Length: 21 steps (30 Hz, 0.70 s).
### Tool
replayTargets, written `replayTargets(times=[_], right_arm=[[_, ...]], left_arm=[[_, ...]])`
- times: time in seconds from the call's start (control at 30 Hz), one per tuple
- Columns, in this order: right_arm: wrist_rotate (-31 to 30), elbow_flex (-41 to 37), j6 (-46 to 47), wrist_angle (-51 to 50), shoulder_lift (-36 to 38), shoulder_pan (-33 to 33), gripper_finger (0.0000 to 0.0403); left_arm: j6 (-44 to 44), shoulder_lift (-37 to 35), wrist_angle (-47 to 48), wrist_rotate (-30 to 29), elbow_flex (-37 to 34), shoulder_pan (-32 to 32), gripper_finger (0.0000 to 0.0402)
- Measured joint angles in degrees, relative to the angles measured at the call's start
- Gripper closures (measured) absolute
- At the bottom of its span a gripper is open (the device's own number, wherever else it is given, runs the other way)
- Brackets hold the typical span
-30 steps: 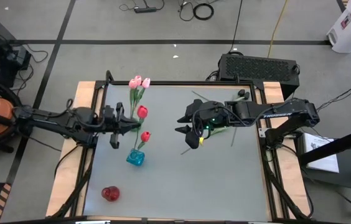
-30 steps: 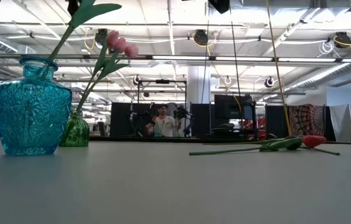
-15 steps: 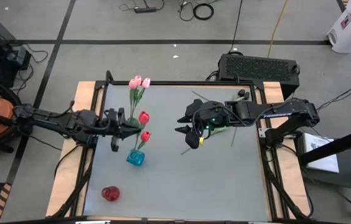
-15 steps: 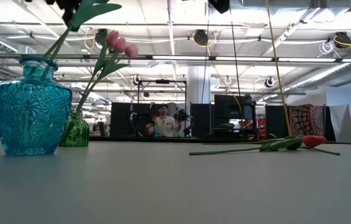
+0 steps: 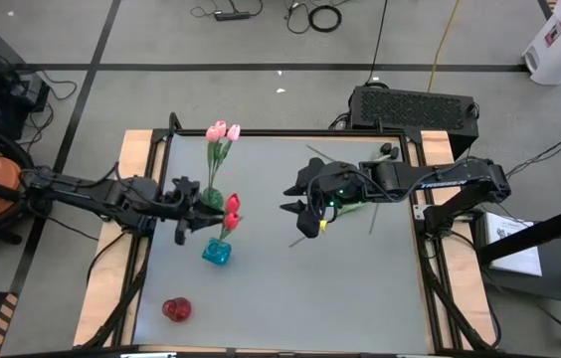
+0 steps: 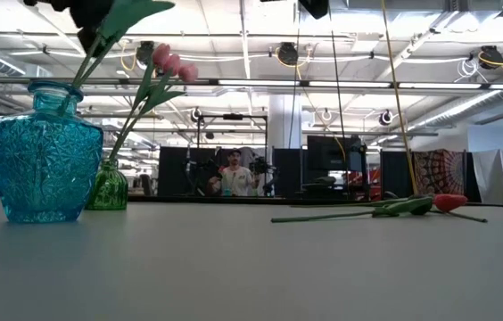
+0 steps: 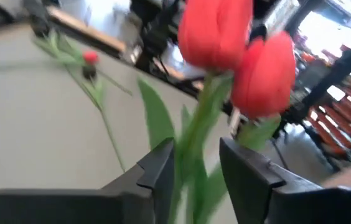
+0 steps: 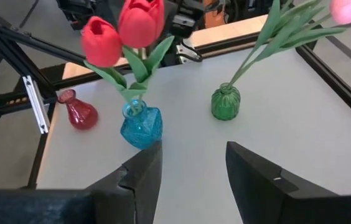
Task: Sort flowers into vase by color
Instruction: Put the left red flower into the blue vase, then put the red flower into the blue vase
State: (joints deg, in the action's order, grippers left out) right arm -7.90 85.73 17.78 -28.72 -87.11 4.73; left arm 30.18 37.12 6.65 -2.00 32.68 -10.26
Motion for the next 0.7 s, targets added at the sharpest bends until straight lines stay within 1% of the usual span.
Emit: replayTargets(times=[0.17,0.37,0.57,0.7], right_arm=[[-0.1,0.0,0.4,-2.0,0.0,0.0,0.0234],[0.0,0.0,1.0,-2.8,0.0,0.0,0.0234],[0.0,0.0,1.0,-2.8,0.0,0.0,0.0234],[0.0,0.0,1.3,-3.3,0.3,0.0,0.0234]], left_arm=[[5.8,-0.7,5.4,5.0,1.4,0.0,0.0263],[11.4,-2.9,6.6,8.3,1.8,0.0,0.0263],[14.0,-5.8,5.1,8.2,1.9,0.0,0.0263],[14.4,-6.8,-0.3,5.9,1.9,0.0,0.0263]])
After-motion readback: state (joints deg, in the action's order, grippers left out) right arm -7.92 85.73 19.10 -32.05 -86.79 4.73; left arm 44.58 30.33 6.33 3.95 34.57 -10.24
